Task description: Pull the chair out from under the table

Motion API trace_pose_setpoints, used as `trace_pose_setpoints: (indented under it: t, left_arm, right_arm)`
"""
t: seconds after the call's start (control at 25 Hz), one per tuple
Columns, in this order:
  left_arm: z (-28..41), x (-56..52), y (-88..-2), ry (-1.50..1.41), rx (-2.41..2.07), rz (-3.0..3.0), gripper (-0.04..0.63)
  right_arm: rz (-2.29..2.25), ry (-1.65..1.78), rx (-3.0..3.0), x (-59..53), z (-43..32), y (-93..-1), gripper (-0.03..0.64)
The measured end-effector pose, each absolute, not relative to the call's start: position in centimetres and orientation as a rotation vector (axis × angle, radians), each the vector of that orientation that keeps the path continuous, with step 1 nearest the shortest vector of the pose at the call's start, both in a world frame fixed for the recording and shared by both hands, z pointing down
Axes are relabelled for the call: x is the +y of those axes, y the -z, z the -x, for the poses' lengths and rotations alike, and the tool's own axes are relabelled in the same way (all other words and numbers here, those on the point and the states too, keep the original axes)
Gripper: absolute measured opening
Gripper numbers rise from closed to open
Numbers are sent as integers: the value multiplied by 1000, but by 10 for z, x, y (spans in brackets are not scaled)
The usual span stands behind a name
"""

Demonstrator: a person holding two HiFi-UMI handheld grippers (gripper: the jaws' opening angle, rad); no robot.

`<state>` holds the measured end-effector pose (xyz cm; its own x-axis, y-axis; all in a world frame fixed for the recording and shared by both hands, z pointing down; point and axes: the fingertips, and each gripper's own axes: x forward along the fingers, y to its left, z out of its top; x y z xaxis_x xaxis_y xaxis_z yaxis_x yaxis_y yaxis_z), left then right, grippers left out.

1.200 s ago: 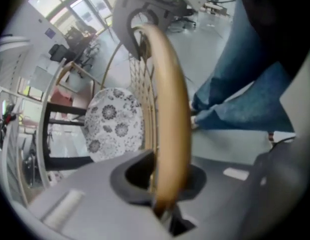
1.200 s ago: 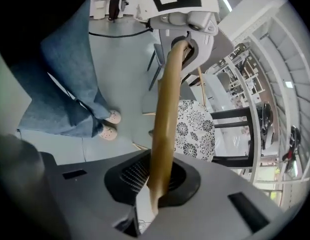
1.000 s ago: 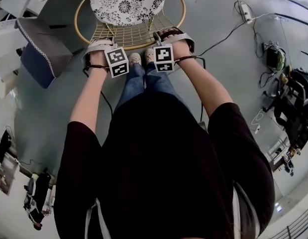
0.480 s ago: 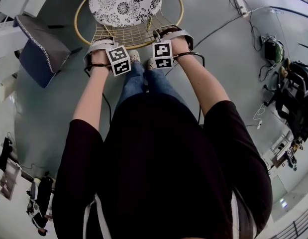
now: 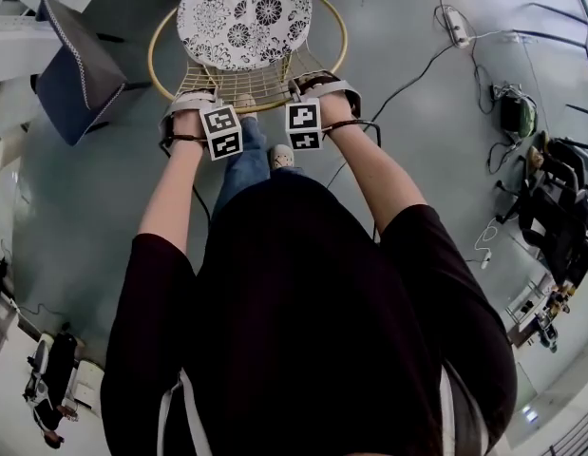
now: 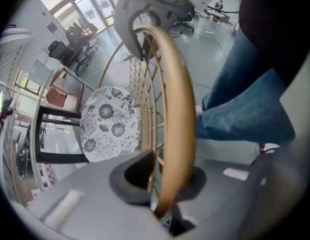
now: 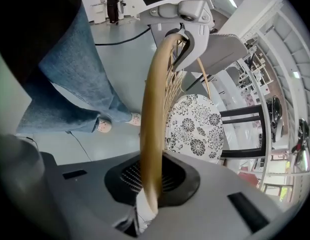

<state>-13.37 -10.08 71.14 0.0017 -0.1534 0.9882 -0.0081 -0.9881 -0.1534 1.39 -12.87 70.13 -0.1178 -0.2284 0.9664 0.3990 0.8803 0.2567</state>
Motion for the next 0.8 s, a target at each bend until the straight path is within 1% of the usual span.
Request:
trace_pose_setpoints:
  t: [0.48, 0.8]
  left_arm:
    - [94, 15, -714, 2165, 201, 2171, 40]
    - [90, 63, -713, 2187, 209, 2188, 41]
  right_arm:
    - [166, 586, -1608, -17, -53, -702, 35]
    - [177, 572, -1600, 28, -56, -700, 35]
